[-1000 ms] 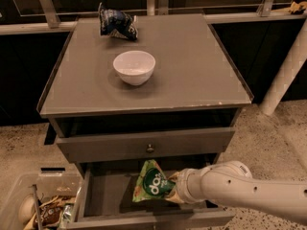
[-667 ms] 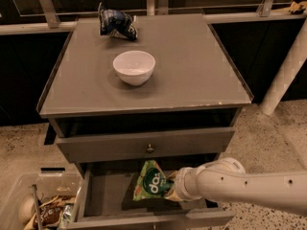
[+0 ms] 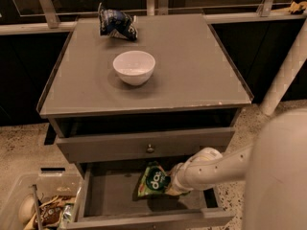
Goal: Place green rice chip bag into middle drawer
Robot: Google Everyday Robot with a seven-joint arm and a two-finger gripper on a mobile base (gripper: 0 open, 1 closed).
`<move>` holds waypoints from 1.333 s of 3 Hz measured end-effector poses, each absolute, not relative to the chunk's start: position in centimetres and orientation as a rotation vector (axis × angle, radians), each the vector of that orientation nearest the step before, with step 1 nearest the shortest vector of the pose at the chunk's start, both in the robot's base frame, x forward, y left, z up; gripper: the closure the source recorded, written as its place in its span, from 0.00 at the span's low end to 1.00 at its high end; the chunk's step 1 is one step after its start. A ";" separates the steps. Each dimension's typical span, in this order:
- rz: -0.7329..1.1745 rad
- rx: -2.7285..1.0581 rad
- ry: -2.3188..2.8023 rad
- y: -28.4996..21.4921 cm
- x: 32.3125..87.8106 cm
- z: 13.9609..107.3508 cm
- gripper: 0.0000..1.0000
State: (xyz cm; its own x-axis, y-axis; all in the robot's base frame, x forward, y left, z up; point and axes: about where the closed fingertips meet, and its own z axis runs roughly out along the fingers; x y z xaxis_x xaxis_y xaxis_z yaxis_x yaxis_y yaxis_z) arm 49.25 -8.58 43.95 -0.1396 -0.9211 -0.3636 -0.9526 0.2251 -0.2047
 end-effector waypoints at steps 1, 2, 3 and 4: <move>0.096 -1.763 2.090 -7.5 49.8 43.5 1.00; 0.096 -1.763 2.089 -7.5 49.8 43.5 0.81; 0.096 -1.763 2.089 -7.5 49.8 43.5 0.58; 0.096 -1.763 2.089 -7.5 49.8 43.5 0.35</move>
Offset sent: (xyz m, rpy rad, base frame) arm 0.0059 0.0096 -0.0044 -0.0209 0.0065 0.0199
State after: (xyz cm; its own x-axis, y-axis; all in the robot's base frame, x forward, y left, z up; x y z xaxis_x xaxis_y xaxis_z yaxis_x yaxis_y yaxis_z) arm 49.78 -7.52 43.54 -0.1218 -0.9305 -0.3454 -0.9584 0.2008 -0.2030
